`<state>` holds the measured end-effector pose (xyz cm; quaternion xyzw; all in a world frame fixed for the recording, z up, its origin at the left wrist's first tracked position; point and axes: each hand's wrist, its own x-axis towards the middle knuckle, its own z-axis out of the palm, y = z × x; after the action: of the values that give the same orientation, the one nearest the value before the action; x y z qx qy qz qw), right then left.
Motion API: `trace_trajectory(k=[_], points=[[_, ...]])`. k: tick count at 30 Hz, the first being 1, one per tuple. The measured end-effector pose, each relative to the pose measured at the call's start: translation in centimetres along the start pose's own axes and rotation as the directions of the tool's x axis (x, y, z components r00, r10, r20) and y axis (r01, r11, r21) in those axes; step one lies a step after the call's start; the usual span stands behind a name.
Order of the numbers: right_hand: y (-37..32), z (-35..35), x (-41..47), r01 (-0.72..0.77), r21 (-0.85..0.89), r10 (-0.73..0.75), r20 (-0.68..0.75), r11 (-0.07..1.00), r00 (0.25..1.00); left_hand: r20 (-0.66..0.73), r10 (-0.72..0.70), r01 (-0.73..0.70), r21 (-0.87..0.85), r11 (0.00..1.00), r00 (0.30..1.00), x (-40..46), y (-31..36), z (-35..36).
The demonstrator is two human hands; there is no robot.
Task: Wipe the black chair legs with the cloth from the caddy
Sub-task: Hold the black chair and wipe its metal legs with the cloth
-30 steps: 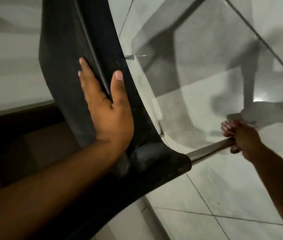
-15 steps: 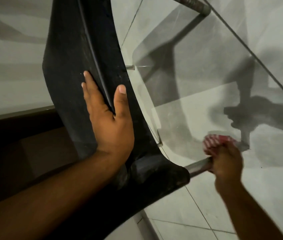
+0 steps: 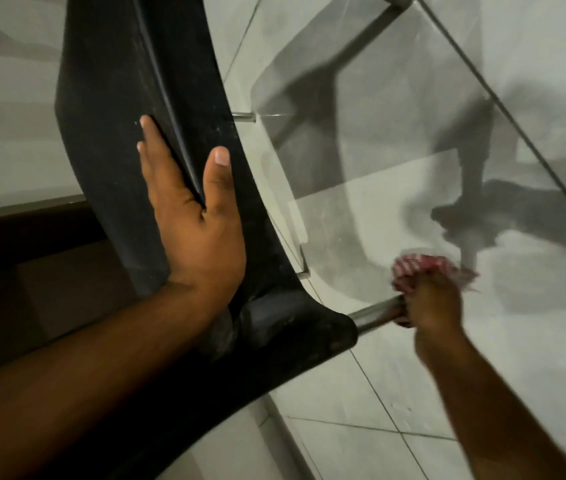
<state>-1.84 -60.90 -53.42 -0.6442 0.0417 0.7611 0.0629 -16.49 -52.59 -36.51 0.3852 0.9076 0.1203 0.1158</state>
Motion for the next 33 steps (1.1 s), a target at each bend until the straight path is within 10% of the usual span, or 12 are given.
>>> trace_trajectory(k=[7, 15, 20, 25, 33], points=[[1.6, 2.4, -8.1, 0.041, 0.136, -0.06, 0.139, 0.99, 0.988, -0.023, -0.015, 0.016, 0.027, 1.0, 1.0, -0.4, 0.5, 0.3], [2.3, -1.4, 6.3, 0.15, 0.333, -0.184, 0.073, 0.931, 0.98, -0.038, -0.04, 0.041, 0.011, 0.999, 0.998, -0.6, 0.7, 0.2], [2.1, -4.6, 12.7, 0.036, -0.093, -0.037, -0.008, 0.995, 0.999, -0.046, -0.035, 0.036, 0.02, 0.999, 0.998, -0.3, 0.4, 0.1], [2.0, -4.5, 12.7, -0.016, -0.154, 0.028, 0.072, 0.988, 0.997, -0.039, -0.005, 0.005, 0.002, 1.0, 0.999, -0.1, 0.2, 0.2], [1.3, 0.7, -3.0, 0.182, 0.254, -0.223, 0.143, 0.95, 0.964, -0.029, 0.015, -0.013, 0.057, 0.998, 0.999, -0.3, 0.2, 0.3]])
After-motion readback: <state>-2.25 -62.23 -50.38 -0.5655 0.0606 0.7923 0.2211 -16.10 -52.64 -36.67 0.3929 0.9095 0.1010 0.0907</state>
